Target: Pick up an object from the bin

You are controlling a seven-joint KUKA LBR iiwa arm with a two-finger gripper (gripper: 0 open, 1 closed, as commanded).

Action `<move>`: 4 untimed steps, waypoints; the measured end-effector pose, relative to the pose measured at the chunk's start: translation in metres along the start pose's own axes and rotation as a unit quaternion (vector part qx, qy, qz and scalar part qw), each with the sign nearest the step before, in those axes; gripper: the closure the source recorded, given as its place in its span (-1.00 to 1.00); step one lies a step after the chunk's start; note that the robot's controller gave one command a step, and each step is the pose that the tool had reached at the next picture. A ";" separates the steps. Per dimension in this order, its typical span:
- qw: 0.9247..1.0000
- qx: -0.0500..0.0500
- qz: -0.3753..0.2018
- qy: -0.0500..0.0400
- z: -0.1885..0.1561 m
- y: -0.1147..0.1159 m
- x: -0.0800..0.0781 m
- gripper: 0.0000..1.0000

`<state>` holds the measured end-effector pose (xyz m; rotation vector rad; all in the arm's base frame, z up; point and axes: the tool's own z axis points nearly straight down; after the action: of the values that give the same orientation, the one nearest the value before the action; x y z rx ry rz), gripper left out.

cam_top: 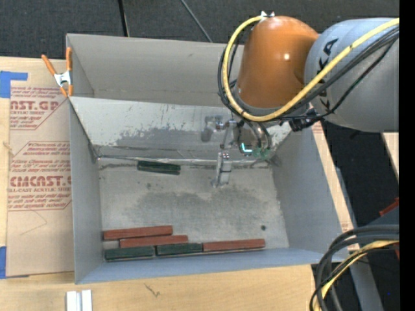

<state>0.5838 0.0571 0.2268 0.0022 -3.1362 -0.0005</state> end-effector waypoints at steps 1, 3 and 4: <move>1.000 0.000 0.001 -0.004 -0.004 0.000 -0.002 -1.00; 0.998 0.000 0.061 -0.003 0.066 0.087 -0.004 -1.00; 0.983 -0.001 0.182 -0.003 0.081 0.074 -0.007 -1.00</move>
Offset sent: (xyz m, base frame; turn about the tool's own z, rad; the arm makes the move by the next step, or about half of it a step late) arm 0.0044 0.0668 -0.0668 0.2745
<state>0.5901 0.1313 0.1460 -0.5690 -3.0907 -0.0017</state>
